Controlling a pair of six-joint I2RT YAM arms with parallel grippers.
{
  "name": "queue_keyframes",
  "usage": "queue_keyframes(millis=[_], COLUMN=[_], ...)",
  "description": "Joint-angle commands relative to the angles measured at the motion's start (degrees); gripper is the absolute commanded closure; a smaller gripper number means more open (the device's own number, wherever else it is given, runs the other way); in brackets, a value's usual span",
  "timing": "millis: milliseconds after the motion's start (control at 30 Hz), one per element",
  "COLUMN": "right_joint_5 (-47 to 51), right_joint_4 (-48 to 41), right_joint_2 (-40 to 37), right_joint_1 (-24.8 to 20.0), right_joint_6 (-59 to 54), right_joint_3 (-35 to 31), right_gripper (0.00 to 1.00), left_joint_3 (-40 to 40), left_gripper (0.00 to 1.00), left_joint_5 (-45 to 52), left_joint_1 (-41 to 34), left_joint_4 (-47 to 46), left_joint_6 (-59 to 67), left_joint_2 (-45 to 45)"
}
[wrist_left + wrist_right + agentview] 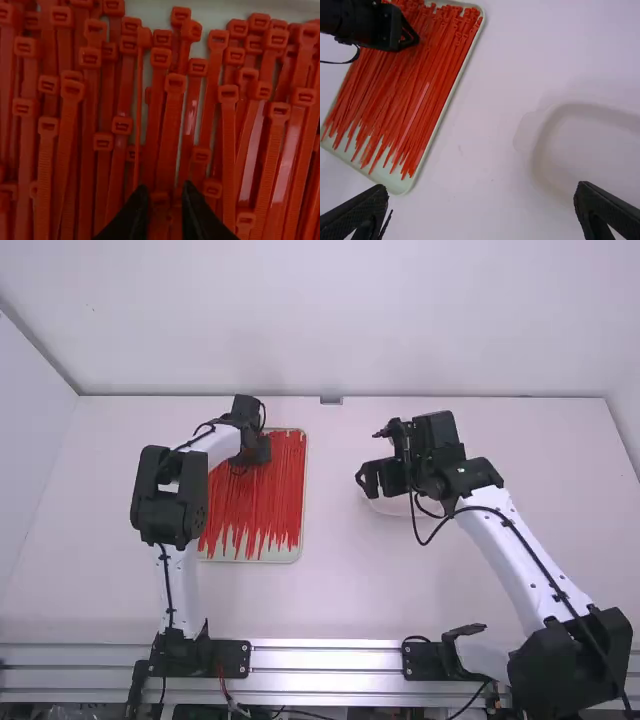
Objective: Fasten the cable tie
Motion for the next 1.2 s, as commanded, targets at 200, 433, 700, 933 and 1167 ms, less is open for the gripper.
queue_keyframes(millis=[200, 433, 700, 933, 1167], right_joint_5=[0.07, 0.11, 0.09, -0.15, -3.28], right_joint_4=[0.0, 0.04, -0.02, 1.31, 3.26], right_joint_2=[0.42, 0.42, 0.42, 0.42, 0.42], right_joint_1=[-0.17, -0.17, -0.26, -0.15, -0.15], right_joint_6=[0.09, 0.09, 0.07, 0.13, 0.09], right_joint_3=[1.81, 1.81, 1.81, 1.81, 1.81], right_gripper=[0.01, 0.01, 0.01, 0.01, 0.01], left_joint_3=[-0.9, -0.37, 4.0, 3.3, -2.51], left_gripper=[0.89, 0.92, 0.98, 0.98, 0.98], left_joint_5=[-0.61, -0.76, -7.26, -8.2, -8.33], left_joint_1=[-0.52, -0.52, -0.55, -0.55, -1.68], left_joint_4=[0.92, 1.81, -3.28, -6.08, -8.28], left_joint_6=[-0.42, -0.39, -4.96, -3.82, -3.85], left_joint_2=[0.17, 0.17, -4.74, -18.47, -32.92])
